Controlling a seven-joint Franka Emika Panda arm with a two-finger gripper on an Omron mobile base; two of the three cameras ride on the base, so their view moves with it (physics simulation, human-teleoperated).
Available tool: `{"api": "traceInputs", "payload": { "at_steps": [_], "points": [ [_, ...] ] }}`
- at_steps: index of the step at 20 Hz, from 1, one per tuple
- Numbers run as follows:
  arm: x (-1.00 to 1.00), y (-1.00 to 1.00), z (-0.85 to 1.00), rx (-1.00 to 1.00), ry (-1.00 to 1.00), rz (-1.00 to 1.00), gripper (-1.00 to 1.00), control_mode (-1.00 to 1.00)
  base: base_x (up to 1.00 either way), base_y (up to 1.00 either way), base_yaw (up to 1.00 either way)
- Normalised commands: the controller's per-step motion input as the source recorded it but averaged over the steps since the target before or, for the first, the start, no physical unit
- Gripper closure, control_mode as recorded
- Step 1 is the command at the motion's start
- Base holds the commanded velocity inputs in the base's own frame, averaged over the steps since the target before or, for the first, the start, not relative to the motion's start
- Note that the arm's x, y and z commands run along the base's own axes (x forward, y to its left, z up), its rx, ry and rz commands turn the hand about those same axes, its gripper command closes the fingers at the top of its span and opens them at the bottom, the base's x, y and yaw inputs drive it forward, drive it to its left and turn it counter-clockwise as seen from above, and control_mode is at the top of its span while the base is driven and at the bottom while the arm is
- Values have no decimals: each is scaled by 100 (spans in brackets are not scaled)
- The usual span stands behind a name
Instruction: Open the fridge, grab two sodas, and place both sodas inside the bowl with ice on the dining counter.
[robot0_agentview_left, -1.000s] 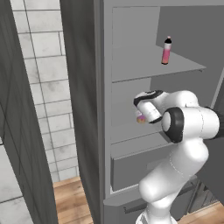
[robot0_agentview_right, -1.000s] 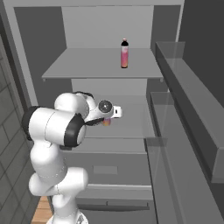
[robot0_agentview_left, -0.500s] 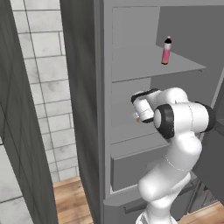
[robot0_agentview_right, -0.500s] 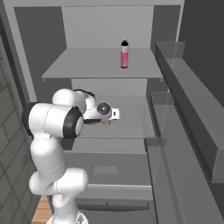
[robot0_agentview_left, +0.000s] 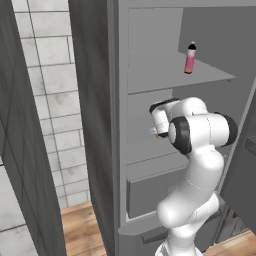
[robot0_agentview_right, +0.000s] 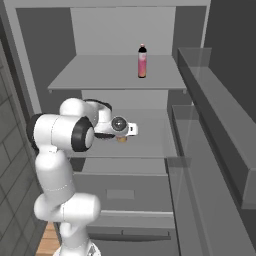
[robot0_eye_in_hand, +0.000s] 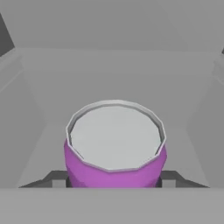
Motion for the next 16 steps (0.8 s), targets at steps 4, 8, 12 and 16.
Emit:
{"api": "traceInputs", "payload": {
  "at_steps": [4,8,12,16],
  "points": [
    [10,0,-7,0,0,0,100,-100,0,0,0],
    [0,0,-6,-3,0,0,100,-100,0,0,0],
    [-12,0,-9,0,0,0,100,-100,0,0,0],
    [-54,-11,-2,1,-5,0,100,-100,0,0,0]
  ]
}}
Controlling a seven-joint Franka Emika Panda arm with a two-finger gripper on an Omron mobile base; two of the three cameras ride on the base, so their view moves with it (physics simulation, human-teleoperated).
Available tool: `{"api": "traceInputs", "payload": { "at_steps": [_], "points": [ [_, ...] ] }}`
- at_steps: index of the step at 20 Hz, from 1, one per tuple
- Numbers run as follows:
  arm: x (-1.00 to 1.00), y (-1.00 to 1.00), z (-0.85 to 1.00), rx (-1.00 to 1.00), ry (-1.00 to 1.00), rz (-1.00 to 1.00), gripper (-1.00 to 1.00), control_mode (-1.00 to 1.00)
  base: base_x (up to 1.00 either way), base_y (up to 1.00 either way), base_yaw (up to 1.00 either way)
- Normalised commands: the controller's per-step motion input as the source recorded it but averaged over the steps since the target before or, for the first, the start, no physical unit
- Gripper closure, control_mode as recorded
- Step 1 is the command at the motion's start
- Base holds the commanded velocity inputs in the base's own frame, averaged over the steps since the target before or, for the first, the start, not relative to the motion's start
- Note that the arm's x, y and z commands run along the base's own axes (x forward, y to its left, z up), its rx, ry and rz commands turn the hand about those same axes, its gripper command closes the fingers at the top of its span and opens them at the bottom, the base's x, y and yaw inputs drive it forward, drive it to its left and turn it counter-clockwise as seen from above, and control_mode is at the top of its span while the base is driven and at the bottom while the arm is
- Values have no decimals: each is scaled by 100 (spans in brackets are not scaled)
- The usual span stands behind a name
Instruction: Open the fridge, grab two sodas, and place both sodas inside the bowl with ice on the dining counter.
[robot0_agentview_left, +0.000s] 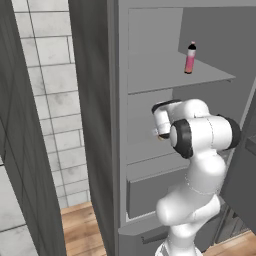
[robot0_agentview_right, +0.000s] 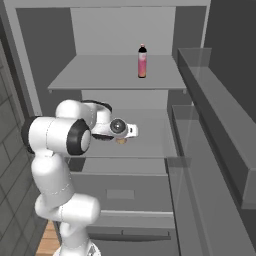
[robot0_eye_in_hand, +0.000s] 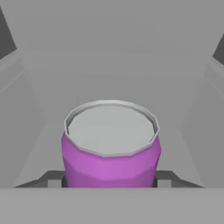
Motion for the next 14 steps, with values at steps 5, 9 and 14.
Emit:
{"api": "traceInputs", "payload": {
  "at_steps": [5,9,14],
  "points": [
    [-46,5,25,0,0,0,100,-100,0,0,0],
    [-32,5,59,0,6,0,100,-100,0,0,0],
    [-29,12,61,-8,20,-3,100,-100,0,0,0]
  ]
}}
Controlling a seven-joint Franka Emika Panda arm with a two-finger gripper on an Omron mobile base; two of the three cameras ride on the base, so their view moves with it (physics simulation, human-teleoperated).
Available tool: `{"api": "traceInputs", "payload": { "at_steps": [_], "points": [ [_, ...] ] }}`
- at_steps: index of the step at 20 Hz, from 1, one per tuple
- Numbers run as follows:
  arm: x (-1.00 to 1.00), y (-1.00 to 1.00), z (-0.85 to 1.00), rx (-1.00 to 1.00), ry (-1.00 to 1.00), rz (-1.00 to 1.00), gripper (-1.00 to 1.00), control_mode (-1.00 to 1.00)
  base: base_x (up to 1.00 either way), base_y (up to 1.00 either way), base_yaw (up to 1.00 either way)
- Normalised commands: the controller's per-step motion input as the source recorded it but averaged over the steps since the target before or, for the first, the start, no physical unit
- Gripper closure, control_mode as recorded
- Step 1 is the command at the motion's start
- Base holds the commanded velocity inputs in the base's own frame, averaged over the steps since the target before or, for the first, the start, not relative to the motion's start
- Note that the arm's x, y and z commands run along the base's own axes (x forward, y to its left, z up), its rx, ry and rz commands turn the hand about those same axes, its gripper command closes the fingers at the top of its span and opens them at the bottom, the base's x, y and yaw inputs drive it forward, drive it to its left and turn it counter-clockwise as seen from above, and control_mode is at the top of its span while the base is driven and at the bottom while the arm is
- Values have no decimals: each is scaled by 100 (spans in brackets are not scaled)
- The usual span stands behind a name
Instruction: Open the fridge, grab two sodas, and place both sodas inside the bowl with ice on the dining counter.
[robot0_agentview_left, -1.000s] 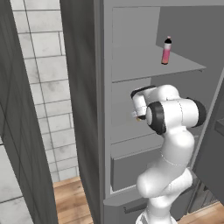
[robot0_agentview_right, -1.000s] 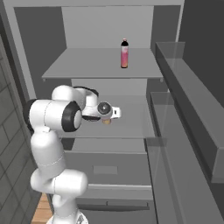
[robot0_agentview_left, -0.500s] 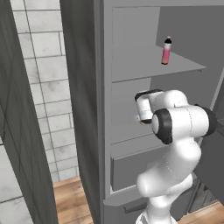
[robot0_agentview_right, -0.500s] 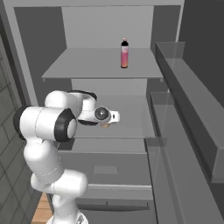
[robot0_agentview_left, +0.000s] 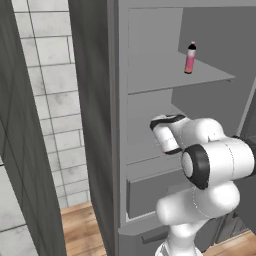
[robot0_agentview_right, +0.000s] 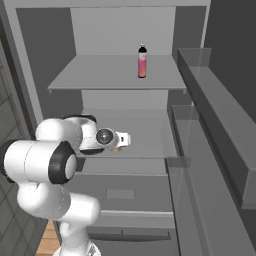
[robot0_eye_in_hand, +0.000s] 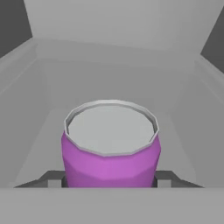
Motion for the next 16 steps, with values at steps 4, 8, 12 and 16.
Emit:
{"api": "traceInputs", "payload": {
  "at_steps": [4,8,12,16],
  "points": [
    [-30,0,78,-8,25,-6,100,-100,0,0,0],
    [-28,0,100,-1,22,-5,100,-100,0,0,0],
    [-25,0,100,0,19,-5,100,-100,0,0,0],
    [-33,0,100,0,23,-7,100,-100,0,0,0]
  ]
}}
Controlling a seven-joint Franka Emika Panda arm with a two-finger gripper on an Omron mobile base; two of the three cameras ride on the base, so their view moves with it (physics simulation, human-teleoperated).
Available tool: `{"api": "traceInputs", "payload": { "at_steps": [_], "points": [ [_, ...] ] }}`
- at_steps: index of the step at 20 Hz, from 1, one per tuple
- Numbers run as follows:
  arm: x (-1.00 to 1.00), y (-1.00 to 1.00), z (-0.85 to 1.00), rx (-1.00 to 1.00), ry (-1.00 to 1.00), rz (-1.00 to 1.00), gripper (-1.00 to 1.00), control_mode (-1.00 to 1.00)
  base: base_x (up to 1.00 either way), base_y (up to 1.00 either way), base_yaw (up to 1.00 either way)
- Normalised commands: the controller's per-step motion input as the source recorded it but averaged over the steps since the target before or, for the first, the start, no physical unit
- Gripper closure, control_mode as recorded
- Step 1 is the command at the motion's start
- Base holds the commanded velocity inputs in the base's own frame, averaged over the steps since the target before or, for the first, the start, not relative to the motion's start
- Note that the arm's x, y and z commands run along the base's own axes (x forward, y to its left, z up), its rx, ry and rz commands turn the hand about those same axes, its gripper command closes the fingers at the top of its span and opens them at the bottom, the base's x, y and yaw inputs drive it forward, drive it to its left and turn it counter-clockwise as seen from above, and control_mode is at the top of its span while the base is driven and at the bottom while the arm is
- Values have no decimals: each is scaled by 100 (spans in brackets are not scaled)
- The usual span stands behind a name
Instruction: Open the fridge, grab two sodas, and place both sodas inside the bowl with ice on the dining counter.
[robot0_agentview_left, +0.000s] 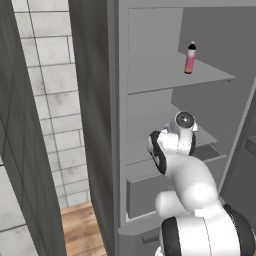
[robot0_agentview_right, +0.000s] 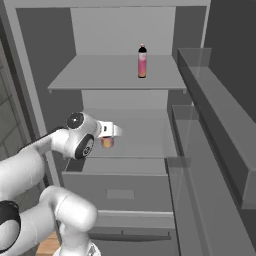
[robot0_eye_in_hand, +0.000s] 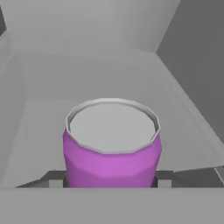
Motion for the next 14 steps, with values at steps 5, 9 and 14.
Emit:
{"api": "traceInputs", "payload": {
  "at_steps": [5,9,14],
  "points": [
    [-49,-2,98,0,25,-6,100,-100,0,0,0],
    [-86,-10,52,5,14,-3,100,-100,0,0,0],
    [-100,-8,10,9,2,0,100,-100,0,0,0]
  ]
}}
